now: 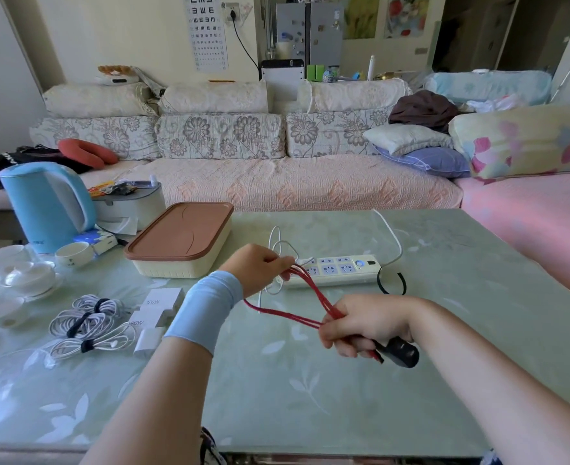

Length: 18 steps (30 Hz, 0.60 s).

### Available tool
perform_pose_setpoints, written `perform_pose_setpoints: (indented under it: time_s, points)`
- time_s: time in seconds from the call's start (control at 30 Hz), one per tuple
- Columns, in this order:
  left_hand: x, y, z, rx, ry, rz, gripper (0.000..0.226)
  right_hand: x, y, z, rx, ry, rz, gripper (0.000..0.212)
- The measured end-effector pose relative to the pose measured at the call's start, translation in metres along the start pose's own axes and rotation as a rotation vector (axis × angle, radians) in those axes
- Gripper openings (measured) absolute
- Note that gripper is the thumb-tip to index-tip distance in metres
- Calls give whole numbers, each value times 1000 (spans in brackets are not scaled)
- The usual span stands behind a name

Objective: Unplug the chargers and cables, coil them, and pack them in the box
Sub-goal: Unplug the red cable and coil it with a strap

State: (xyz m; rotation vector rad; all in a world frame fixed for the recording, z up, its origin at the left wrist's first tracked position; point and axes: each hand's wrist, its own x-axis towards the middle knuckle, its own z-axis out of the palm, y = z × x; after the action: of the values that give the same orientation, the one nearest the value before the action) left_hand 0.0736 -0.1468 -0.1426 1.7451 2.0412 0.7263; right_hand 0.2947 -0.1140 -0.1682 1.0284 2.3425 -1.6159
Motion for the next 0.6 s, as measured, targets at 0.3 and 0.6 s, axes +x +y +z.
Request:
perform_pose_setpoints:
  time_s: [0.3,0.6]
  points:
    - [-3,-1,-9,206,-85,122,37,-2,18,-26,103,72,44,44]
    - [7,5,13,511,-36,168,28,-8,19,-31,77,147,66,60]
